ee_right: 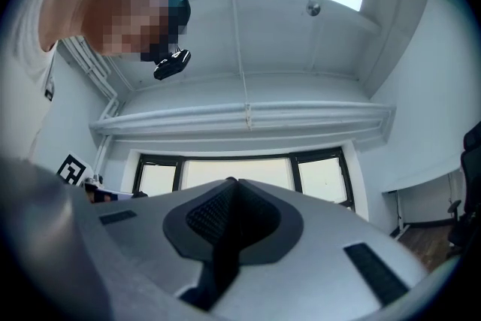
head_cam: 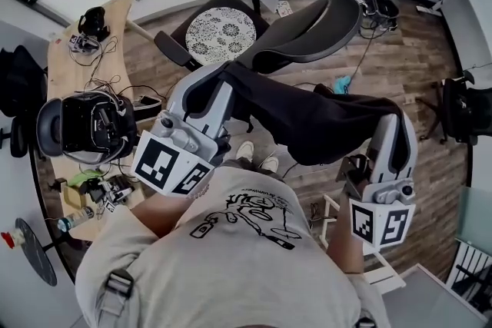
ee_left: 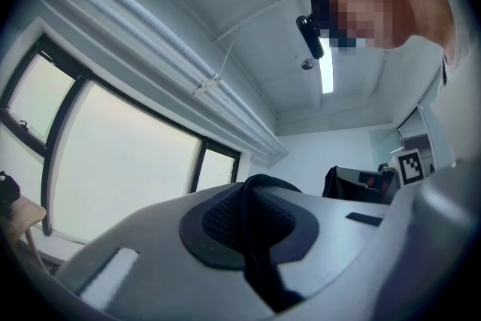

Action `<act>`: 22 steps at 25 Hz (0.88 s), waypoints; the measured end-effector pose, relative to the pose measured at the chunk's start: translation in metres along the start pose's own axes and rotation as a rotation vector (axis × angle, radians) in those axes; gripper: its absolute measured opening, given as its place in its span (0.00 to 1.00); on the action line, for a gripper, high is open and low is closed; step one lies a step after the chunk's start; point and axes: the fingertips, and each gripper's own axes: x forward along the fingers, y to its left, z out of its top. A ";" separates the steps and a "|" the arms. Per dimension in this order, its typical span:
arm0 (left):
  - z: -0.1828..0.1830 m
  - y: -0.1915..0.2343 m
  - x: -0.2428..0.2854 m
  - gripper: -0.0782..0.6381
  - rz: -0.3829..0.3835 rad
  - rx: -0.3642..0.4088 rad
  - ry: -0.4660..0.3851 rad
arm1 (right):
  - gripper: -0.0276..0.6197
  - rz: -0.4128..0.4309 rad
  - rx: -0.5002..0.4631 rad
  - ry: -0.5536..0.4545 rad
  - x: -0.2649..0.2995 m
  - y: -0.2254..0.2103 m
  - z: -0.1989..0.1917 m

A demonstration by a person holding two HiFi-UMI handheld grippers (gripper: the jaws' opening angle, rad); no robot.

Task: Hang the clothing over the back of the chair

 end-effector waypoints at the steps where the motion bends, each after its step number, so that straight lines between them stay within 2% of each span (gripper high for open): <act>1: 0.004 0.001 0.003 0.12 0.003 0.009 -0.005 | 0.06 0.005 -0.009 -0.008 0.004 -0.003 0.005; 13: 0.081 0.021 0.045 0.12 0.025 0.149 -0.109 | 0.06 0.037 -0.140 -0.122 0.064 -0.031 0.070; 18: 0.098 0.044 0.068 0.12 0.053 0.198 -0.118 | 0.06 0.071 -0.166 -0.128 0.103 -0.042 0.078; 22: 0.100 0.064 0.089 0.12 0.071 0.218 -0.100 | 0.06 0.048 -0.192 -0.095 0.131 -0.060 0.071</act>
